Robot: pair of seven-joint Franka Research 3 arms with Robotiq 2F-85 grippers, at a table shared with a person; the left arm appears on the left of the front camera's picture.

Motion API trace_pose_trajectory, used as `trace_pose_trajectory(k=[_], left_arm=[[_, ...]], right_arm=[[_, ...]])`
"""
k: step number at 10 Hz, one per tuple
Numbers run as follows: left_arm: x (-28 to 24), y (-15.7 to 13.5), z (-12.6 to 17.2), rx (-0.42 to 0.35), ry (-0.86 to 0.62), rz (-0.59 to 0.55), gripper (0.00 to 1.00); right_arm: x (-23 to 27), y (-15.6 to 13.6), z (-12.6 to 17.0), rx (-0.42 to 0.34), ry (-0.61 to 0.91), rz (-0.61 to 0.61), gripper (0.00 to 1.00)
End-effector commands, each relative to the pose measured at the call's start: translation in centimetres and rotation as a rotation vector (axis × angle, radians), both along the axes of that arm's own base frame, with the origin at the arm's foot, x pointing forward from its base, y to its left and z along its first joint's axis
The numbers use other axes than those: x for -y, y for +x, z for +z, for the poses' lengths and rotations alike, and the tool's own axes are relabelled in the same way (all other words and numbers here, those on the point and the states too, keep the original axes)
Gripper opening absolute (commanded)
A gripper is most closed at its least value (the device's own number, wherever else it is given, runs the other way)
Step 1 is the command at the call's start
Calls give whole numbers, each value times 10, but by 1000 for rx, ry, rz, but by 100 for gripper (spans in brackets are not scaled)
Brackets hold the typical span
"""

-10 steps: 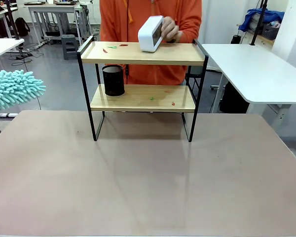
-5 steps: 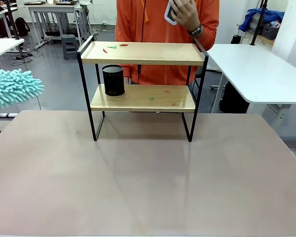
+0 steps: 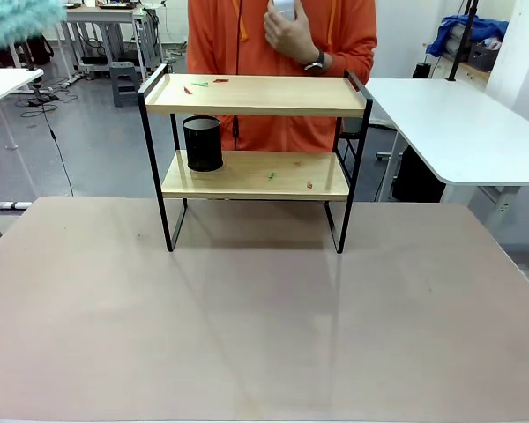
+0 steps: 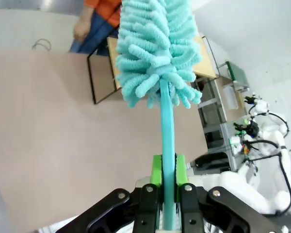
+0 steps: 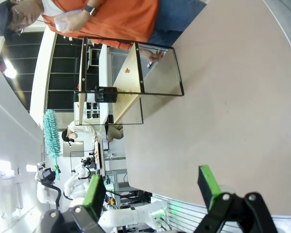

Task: Clean the shelf.
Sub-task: Clean the specific tier of the Shelf with the Duster once objects are removed.

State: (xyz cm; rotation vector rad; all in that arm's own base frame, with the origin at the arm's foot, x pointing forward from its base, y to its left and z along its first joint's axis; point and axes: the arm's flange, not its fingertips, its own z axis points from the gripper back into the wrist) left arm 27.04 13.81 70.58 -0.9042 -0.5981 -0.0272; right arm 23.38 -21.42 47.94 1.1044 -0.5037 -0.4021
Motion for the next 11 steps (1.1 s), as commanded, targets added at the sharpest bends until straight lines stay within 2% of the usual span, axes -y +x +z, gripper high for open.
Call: trace_pose_trajectory(k=[1, 3, 5, 6, 7, 9, 10, 11], left_arm=[[48, 28, 9, -4, 60, -23, 12], [118, 44, 11, -35, 155, -3, 12], [163, 49, -6, -12, 168, 28, 12], [164, 48, -20, -92, 224, -68, 12], [159, 55, 6, -12, 168, -18, 12], [159, 55, 6, -12, 168, -18, 12], [169, 57, -9, -31, 193, -45, 12], [178, 58, -12, -1, 215, 8, 12]], right_arm=[[1, 2, 2, 32, 1, 3, 100], [1, 2, 2, 32, 1, 3, 100], [1, 2, 2, 32, 1, 3, 100], [1, 2, 2, 32, 1, 3, 100], [1, 2, 2, 32, 1, 3, 100], [1, 2, 2, 32, 1, 3, 100], [1, 2, 2, 32, 1, 3, 100], [1, 2, 2, 32, 1, 3, 100]])
